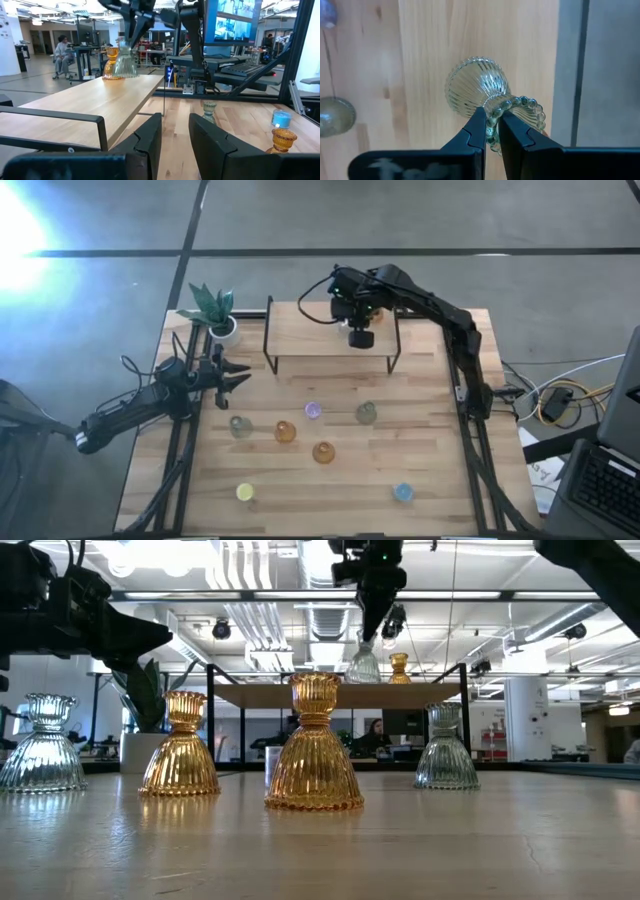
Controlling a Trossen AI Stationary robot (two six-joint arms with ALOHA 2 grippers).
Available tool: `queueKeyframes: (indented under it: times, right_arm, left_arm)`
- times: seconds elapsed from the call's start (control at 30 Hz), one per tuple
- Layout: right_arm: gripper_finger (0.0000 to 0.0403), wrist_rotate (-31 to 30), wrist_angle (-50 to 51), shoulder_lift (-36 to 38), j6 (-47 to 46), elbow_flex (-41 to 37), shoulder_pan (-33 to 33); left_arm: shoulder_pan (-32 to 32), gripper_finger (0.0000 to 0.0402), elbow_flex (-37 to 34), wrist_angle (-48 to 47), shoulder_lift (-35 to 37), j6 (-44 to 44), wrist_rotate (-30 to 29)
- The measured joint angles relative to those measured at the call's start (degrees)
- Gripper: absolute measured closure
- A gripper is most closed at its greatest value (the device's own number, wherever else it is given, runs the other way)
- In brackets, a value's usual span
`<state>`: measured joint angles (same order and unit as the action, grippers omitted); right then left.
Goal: Pick & Place candle stick holders
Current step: Put the top green glass candle holder on the shelf
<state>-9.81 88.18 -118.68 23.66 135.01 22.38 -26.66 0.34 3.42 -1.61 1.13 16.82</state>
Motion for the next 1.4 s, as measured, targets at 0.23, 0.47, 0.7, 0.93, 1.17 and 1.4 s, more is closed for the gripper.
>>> queueKeyframes:
  times: [0.23, 0.47, 0.7, 0.93, 1.17, 1.4]
  right_arm:
    - [0.0381, 0.0, -0.1, -1.7, 2.1, 0.0, 0.0]
    - [0.0337, -0.6, -0.5, -2.3, 3.3, 0.0, 0.0]
    - [0.0301, -0.8, -3.0, -2.0, 3.6, -0.1, 0.0]
    - [0.0271, -5.2, -5.1, -0.6, 3.9, -0.1, -0.2]
    - [0.0254, -4.5, -6.4, 5.2, -1.9, -0.1, -1.6]
    - [0.0266, 0.8, -6.8, 10.9, -18.7, -1.6, -3.0]
  left_arm:
    - [0.0, 0.0298, 0.0, 0.0, -0.1, 0.0, 0.0]
    - [0.0, 0.0298, 0.0, 0.0, -0.1, 0.0, 0.0]
    - [0.0, 0.0298, 0.0, 0.0, -0.1, 0.0, 0.0]
    - [0.0, 0.0298, 0.0, 0.0, -0.1, 0.0, 0.0]
    - [0.0, 0.0298, 0.0, 0.0, -0.1, 0.0, 0.0]
    - [0.0, 0.0298, 0.0, 0.0, -0.1, 0.0, 0.0]
